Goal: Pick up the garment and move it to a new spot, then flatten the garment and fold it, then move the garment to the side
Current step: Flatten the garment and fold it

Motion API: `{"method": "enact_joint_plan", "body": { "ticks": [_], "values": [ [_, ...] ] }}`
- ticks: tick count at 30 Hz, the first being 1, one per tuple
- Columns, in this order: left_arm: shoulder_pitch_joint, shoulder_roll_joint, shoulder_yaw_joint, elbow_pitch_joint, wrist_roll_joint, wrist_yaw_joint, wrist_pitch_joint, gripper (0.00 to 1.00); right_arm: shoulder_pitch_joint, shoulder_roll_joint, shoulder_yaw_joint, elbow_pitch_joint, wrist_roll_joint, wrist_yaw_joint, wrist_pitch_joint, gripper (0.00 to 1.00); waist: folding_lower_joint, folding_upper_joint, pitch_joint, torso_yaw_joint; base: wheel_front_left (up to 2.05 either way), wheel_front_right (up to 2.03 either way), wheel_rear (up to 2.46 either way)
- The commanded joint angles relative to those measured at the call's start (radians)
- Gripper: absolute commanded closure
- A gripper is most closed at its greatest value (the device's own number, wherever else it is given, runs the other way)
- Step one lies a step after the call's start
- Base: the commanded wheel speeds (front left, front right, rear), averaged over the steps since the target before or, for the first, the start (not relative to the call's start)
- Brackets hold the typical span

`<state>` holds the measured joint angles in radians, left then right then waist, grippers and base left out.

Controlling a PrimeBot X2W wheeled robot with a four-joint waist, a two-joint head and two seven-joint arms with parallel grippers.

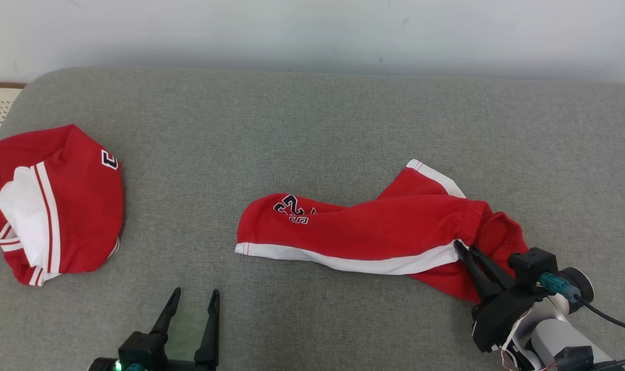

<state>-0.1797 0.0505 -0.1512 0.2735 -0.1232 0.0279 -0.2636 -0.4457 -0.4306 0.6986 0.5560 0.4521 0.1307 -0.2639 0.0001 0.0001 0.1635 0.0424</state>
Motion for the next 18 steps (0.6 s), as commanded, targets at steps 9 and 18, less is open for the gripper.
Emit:
{"method": "enact_joint_plan", "body": {
  "ticks": [9,18],
  "values": [
    [-0.085,0.000,-0.012,0.048,-0.049,-0.093,-0.001,0.00,0.015,-0.035,0.009,-0.048,0.031,0.000,0.000,1.00,-0.0001,-0.0001,0.020,-0.035,0.00,0.00,0.00],
    [-0.164,0.001,-0.025,0.137,-0.134,-0.156,-0.001,0.00,0.000,-0.029,0.025,-0.065,0.033,0.000,0.000,1.00,-0.0001,-0.0001,0.045,-0.077,0.00,0.00,0.00]
  ]
}}
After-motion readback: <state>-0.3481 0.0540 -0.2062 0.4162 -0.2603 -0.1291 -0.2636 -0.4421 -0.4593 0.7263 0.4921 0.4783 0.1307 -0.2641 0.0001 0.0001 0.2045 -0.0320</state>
